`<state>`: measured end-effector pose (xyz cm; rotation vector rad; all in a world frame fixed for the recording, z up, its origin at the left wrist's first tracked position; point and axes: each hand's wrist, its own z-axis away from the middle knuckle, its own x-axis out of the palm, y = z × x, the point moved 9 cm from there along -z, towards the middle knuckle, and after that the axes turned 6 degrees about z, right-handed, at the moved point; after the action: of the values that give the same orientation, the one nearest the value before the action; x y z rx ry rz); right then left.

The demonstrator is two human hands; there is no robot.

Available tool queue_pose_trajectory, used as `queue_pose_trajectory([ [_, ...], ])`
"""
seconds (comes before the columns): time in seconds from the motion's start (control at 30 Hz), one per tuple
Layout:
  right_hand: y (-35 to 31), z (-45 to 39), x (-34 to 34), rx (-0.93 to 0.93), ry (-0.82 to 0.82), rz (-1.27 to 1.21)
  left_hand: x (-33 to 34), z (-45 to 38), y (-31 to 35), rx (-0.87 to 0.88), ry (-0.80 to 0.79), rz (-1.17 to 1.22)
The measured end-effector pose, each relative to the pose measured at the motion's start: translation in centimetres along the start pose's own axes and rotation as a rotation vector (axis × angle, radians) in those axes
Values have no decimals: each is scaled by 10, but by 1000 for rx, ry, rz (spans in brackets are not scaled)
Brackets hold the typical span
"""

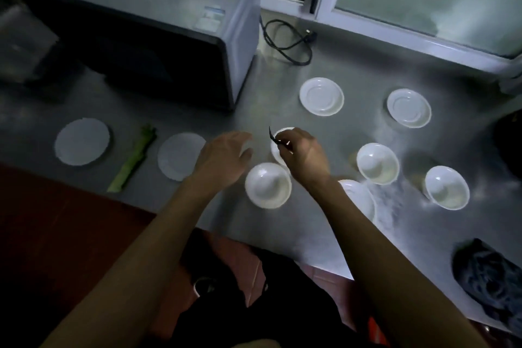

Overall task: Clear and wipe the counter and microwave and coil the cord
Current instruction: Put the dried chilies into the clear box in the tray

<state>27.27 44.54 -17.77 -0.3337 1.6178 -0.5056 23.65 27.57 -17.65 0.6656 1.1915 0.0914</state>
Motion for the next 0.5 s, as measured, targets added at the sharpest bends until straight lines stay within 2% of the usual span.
queue_pose_trajectory([
  [0.2, -109, 28, 34, -125, 2, 6, -56, 78, -79, -51, 111, 83],
  [0.5, -252, 44, 90, -312, -62, -27, -130, 184, -189, -203, 257, 43],
])
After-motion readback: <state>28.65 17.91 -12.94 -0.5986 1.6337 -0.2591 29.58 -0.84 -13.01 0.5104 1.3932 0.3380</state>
